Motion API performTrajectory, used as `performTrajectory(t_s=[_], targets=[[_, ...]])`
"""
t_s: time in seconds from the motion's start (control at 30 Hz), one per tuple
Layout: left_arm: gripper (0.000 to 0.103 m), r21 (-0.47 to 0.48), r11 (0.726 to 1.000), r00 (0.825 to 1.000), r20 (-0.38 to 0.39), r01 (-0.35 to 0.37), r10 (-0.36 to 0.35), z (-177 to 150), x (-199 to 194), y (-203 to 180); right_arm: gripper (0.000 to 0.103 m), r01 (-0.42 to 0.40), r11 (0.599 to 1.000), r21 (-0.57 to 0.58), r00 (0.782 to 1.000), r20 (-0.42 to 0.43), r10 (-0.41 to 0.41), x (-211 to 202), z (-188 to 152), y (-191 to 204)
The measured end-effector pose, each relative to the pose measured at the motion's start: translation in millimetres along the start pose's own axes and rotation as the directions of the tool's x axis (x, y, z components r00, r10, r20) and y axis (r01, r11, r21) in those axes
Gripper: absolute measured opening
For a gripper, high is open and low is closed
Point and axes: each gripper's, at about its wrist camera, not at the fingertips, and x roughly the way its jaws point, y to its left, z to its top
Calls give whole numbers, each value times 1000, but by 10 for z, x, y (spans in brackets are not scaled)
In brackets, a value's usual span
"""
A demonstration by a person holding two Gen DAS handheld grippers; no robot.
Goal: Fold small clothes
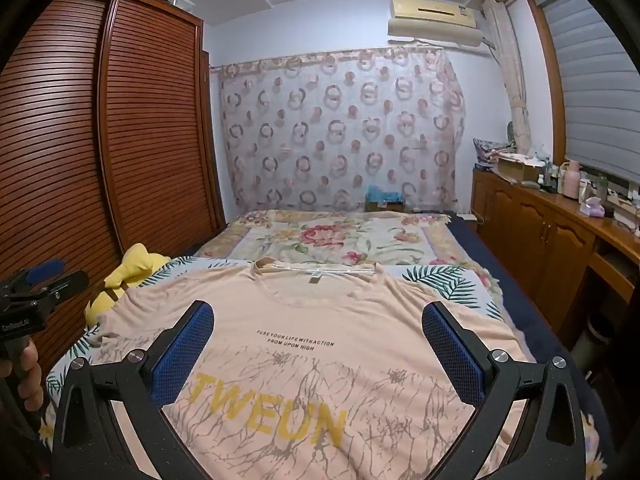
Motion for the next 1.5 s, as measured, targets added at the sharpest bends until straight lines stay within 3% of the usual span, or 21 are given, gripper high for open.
performTrajectory(t_s=[1.5], targets=[[103, 18, 1000, 1000, 1, -7, 7, 1, 1, -5, 103, 2, 1000, 11, 1000, -4, -2, 10, 0, 6]])
